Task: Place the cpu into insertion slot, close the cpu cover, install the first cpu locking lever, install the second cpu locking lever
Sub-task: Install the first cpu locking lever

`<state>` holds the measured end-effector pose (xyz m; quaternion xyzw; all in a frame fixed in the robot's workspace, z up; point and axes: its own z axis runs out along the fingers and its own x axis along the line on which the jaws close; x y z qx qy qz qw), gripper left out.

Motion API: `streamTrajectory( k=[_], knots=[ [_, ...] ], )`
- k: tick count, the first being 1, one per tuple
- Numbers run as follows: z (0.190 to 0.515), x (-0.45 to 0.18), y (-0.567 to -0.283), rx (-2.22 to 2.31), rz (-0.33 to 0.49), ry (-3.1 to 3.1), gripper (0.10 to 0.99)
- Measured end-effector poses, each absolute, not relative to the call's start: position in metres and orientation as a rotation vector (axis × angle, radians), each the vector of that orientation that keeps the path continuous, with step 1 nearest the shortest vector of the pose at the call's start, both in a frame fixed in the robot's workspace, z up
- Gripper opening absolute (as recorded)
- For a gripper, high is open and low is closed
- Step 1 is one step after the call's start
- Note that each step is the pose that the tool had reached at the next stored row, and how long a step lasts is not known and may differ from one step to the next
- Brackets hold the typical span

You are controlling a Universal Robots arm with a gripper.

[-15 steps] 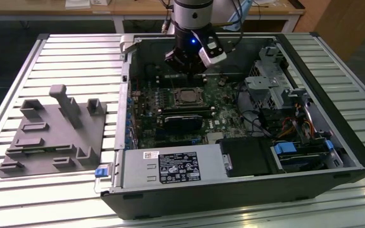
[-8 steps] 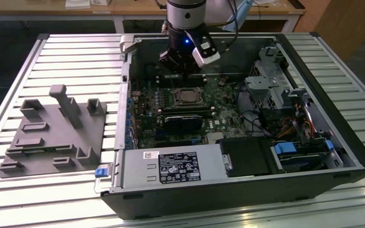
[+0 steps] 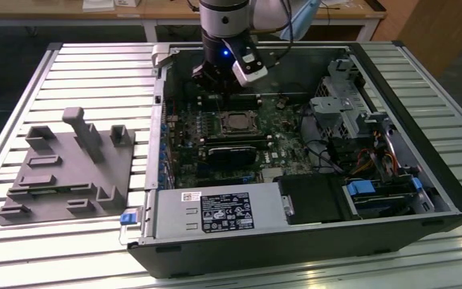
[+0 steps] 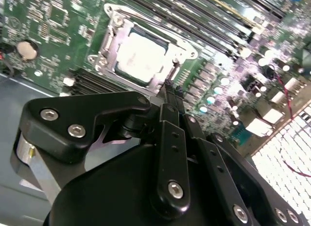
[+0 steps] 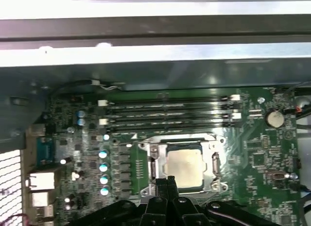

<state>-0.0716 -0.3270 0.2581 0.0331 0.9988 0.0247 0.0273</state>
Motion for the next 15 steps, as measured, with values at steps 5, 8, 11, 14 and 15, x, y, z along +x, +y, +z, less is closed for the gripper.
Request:
streamTrajectory(
  k=[5,8,11,14,15],
  knots=[
    [0.258,-0.084,-0.327,0.102,0.076,3.084,0.106],
    [0.257,-0.090,-0.327,0.103,0.078,3.084,0.106],
    [0.257,-0.096,-0.327,0.102,0.081,3.084,0.106],
    [0.256,-0.101,-0.327,0.103,0.091,3.084,0.106],
    [0.256,-0.103,-0.327,0.103,0.099,3.084,0.106]
  ],
)
